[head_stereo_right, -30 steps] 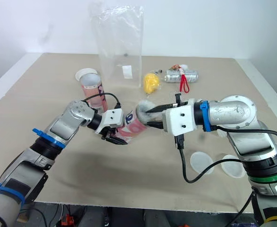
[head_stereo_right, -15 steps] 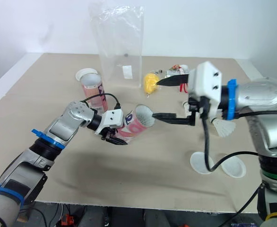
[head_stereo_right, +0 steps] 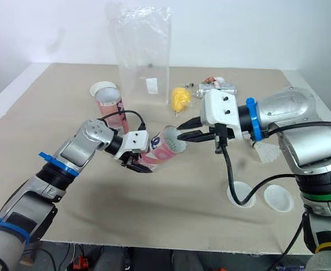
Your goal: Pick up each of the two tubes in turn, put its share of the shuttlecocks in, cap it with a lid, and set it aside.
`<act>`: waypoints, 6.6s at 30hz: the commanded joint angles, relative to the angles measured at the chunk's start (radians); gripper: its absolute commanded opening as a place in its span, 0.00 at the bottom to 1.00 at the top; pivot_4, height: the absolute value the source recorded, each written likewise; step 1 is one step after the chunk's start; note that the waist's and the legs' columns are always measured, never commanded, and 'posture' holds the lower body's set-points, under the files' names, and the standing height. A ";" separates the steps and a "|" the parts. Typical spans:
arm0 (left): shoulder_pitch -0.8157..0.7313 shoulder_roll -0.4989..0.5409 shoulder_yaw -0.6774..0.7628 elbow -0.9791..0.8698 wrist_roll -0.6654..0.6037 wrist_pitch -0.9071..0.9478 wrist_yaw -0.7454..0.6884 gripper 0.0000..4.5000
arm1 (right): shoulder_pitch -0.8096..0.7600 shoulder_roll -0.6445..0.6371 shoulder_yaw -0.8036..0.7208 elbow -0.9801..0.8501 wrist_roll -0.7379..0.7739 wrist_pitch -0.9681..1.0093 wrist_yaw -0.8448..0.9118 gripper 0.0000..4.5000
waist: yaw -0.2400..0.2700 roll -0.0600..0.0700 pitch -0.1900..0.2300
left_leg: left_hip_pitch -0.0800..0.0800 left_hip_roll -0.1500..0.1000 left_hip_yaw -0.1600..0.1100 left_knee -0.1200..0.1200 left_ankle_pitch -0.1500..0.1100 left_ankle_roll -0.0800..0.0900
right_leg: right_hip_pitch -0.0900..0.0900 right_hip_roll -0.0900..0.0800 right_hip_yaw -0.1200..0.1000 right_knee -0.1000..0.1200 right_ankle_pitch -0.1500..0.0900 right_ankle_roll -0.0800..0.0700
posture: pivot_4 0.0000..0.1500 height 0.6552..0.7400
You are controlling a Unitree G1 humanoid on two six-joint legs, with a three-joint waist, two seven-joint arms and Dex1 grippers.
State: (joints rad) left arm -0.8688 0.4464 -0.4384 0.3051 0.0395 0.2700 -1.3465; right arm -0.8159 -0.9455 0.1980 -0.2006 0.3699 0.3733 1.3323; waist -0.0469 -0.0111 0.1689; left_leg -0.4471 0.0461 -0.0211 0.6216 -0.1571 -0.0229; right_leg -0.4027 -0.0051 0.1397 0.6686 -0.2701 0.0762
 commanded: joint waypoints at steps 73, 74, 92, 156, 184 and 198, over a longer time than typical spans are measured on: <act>0.111 -0.074 0.115 0.052 -0.089 -0.099 0.132 0.66 | 0.043 -0.005 -0.205 0.008 0.041 0.194 0.093 0.02 | -0.020 0.000 0.001 | 0.005 -0.001 -0.007 0.000 0.001 -0.001 | 0.001 0.002 -0.003 0.014 -0.007 -0.003 | 1.00 1.00; 0.126 -0.093 0.137 0.061 -0.102 -0.115 0.160 0.66 | 0.079 -0.013 -0.243 -0.010 0.063 0.228 0.071 0.02 | -0.017 0.000 0.001 | 0.005 -0.001 -0.007 0.000 0.001 -0.001 | 0.001 0.001 -0.003 0.014 -0.007 -0.003 | 1.00 1.00; 0.408 -0.293 0.173 0.102 -0.141 -0.469 0.341 0.66 | 0.671 -0.253 -0.431 -0.044 -0.037 0.167 -0.036 0.15 | 0.001 -0.001 0.001 | 0.006 -0.003 -0.006 0.003 0.002 -0.004 | 0.003 -0.001 -0.003 0.013 -0.006 -0.003 | 1.00 1.00; 0.384 -0.274 0.112 0.198 -0.134 -0.368 0.228 0.66 | 0.217 -0.249 -0.205 0.049 -0.008 0.014 0.161 0.01 | -0.001 0.004 -0.002 | 0.011 -0.004 -0.006 0.000 0.003 -0.005 | 0.009 -0.002 -0.003 0.009 -0.008 -0.005 | 1.00 1.00; 0.387 -0.290 0.097 0.179 -0.116 -0.357 0.211 0.66 | -0.336 0.184 0.136 0.274 -0.138 -0.099 0.251 0.01 | 0.005 0.006 -0.003 | 0.009 -0.003 -0.010 -0.003 -0.003 -0.009 | 0.013 -0.002 -0.008 -0.002 -0.007 -0.002 | 1.00 1.00; 0.386 -0.289 0.098 0.188 -0.112 -0.358 0.226 0.66 | -0.347 0.189 0.160 0.301 -0.168 -0.163 0.282 0.01 | 0.005 0.006 -0.003 | 0.009 -0.003 -0.010 -0.003 -0.003 -0.009 | 0.013 -0.002 -0.008 -0.002 -0.007 -0.002 | 1.00 1.00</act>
State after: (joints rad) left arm -0.5194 0.1547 -0.2874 0.4316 -0.1186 -0.1104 -1.1243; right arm -1.1334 -0.7325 0.3517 0.1138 0.2000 0.2300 1.5688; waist -0.0420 -0.0055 0.1657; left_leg -0.4376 0.0432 -0.0308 0.6187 -0.1598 -0.0317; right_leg -0.3896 -0.0073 0.1318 0.6670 -0.2771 0.0744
